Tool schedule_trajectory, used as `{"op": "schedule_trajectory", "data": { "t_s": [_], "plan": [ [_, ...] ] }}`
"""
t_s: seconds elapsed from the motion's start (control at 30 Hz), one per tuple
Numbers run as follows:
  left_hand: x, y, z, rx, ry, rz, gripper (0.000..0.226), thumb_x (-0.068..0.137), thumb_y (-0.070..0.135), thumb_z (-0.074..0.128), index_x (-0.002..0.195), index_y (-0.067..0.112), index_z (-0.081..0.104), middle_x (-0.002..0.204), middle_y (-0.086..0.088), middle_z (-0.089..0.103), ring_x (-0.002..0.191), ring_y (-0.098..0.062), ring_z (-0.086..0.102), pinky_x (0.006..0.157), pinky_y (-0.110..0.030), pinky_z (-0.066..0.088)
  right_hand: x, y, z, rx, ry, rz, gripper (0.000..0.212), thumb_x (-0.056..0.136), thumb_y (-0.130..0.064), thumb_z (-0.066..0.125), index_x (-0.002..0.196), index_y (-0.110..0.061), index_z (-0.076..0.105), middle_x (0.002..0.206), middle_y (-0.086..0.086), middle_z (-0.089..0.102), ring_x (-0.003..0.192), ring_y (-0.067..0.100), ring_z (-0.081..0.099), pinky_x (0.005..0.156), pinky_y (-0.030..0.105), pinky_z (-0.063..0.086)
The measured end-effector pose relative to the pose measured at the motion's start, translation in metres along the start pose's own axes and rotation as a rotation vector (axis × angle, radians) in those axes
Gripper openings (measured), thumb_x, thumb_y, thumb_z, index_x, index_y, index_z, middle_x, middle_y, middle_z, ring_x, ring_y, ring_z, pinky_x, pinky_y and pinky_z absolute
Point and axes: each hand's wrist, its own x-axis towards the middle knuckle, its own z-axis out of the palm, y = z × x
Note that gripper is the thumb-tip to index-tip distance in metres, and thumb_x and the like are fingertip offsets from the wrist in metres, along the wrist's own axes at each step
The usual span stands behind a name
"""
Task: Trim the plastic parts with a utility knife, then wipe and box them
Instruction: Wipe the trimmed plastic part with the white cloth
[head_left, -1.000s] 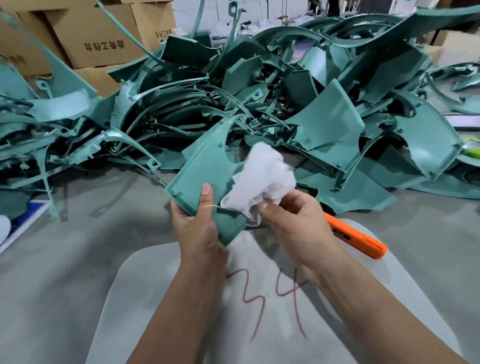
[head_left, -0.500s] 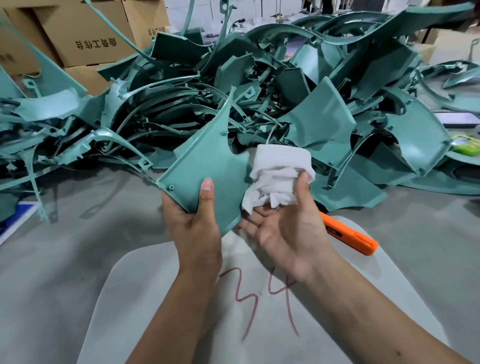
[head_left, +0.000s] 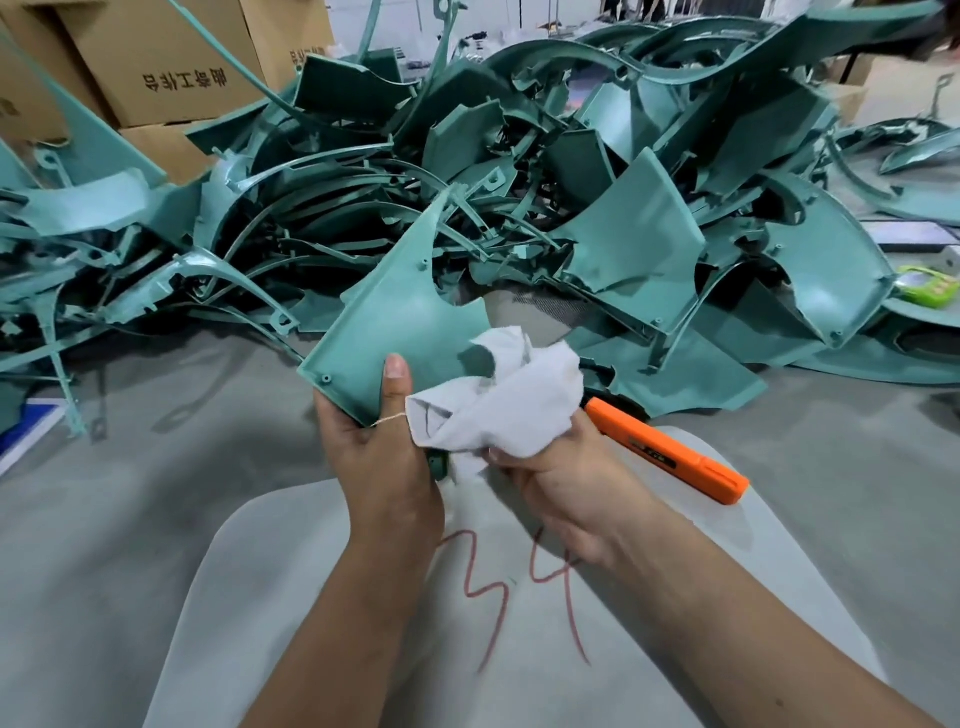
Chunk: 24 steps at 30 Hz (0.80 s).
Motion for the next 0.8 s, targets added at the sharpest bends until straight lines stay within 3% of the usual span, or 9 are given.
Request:
{"op": "schedule_trajectory", "data": {
  "t_s": [0.1, 0.17, 0.23, 0.3, 0.37, 0.43, 0.5, 0.63, 0.8],
  "plan": [
    [0.000, 0.003, -0.002, 0.046, -0.045, 0.002, 0.040, 0.099, 0.012, 0.066, 0.137, 0.018, 0.054, 0.119, 0.003, 0.075, 0.107, -0.021, 0.073, 0.088, -0.042, 0.061, -0.005, 0.000, 0.003, -0.007, -0.072, 0.086, 0.048, 0.075, 0.015, 0.068, 0.116, -0.009, 0.077, 0.122, 0.019, 0.074, 0.114, 0.030, 0.071, 0.092, 0.037, 0.060],
    [0.003, 0.005, -0.003, 0.072, -0.032, 0.014, 0.041, 0.098, 0.013, 0.068, 0.137, 0.016, 0.054, 0.119, 0.000, 0.075, 0.107, -0.022, 0.073, 0.089, -0.047, 0.061, -0.004, -0.005, 0.001, 0.156, -0.098, 0.134, 0.063, 0.078, -0.009, 0.074, 0.139, -0.004, 0.061, 0.139, 0.021, 0.065, 0.131, 0.039, 0.060, 0.107, 0.050, 0.050],
    [0.004, 0.005, -0.003, 0.087, -0.038, 0.033, 0.040, 0.097, 0.014, 0.070, 0.134, 0.017, 0.054, 0.121, -0.001, 0.075, 0.111, -0.025, 0.072, 0.088, -0.048, 0.061, -0.003, -0.010, 0.002, 0.254, -0.105, 0.152, 0.079, 0.083, -0.046, 0.072, 0.150, -0.009, 0.052, 0.141, 0.016, 0.064, 0.120, 0.035, 0.066, 0.104, 0.054, 0.048],
    [0.000, 0.004, -0.004, 0.121, -0.083, 0.082, 0.041, 0.095, 0.016, 0.071, 0.132, 0.015, 0.055, 0.123, -0.003, 0.074, 0.112, -0.026, 0.072, 0.086, -0.042, 0.062, -0.001, -0.012, 0.006, 0.235, -0.029, 0.173, 0.078, 0.086, -0.063, 0.059, 0.147, -0.015, 0.056, 0.128, 0.009, 0.071, 0.095, 0.022, 0.074, 0.088, 0.045, 0.057],
    [-0.003, 0.000, -0.004, 0.151, -0.139, 0.094, 0.038, 0.095, 0.014, 0.070, 0.131, 0.013, 0.056, 0.123, -0.005, 0.073, 0.113, -0.027, 0.071, 0.088, -0.040, 0.061, 0.000, -0.006, 0.007, 0.166, 0.104, 0.156, 0.070, 0.085, -0.055, 0.062, 0.141, -0.012, 0.061, 0.122, 0.008, 0.075, 0.096, 0.020, 0.076, 0.079, 0.039, 0.063],
    [-0.004, -0.003, -0.003, 0.189, -0.174, 0.099, 0.035, 0.095, 0.012, 0.070, 0.127, 0.017, 0.059, 0.121, -0.003, 0.074, 0.111, -0.025, 0.072, 0.091, -0.041, 0.060, 0.001, -0.002, 0.007, 0.104, 0.164, 0.097, 0.051, 0.087, -0.037, 0.070, 0.129, -0.009, 0.068, 0.120, 0.013, 0.076, 0.104, 0.025, 0.076, 0.080, 0.036, 0.064],
    [-0.004, -0.005, -0.002, 0.219, -0.199, 0.105, 0.033, 0.093, 0.015, 0.072, 0.124, 0.021, 0.061, 0.121, -0.002, 0.074, 0.114, -0.026, 0.071, 0.097, -0.047, 0.058, 0.001, 0.000, 0.005, 0.079, 0.206, 0.049, 0.035, 0.086, -0.023, 0.074, 0.117, -0.006, 0.074, 0.112, 0.016, 0.078, 0.098, 0.027, 0.078, 0.074, 0.034, 0.063],
    [-0.005, -0.004, -0.005, 0.210, -0.177, 0.135, 0.033, 0.094, 0.015, 0.071, 0.125, 0.022, 0.062, 0.123, -0.002, 0.074, 0.115, -0.026, 0.070, 0.097, -0.047, 0.058, 0.001, 0.004, 0.001, 0.000, 0.212, 0.049, 0.038, 0.084, -0.008, 0.076, 0.120, 0.004, 0.071, 0.113, 0.021, 0.077, 0.101, 0.034, 0.077, 0.080, 0.040, 0.064],
    [-0.004, -0.004, -0.005, 0.226, -0.115, 0.095, 0.035, 0.099, 0.015, 0.067, 0.132, 0.013, 0.057, 0.122, -0.002, 0.073, 0.114, -0.024, 0.070, 0.100, -0.050, 0.057, 0.000, 0.006, -0.002, -0.133, 0.196, -0.010, 0.025, 0.090, 0.000, 0.074, 0.114, 0.004, 0.074, 0.109, 0.020, 0.078, 0.098, 0.032, 0.077, 0.079, 0.037, 0.063]
  ]
}}
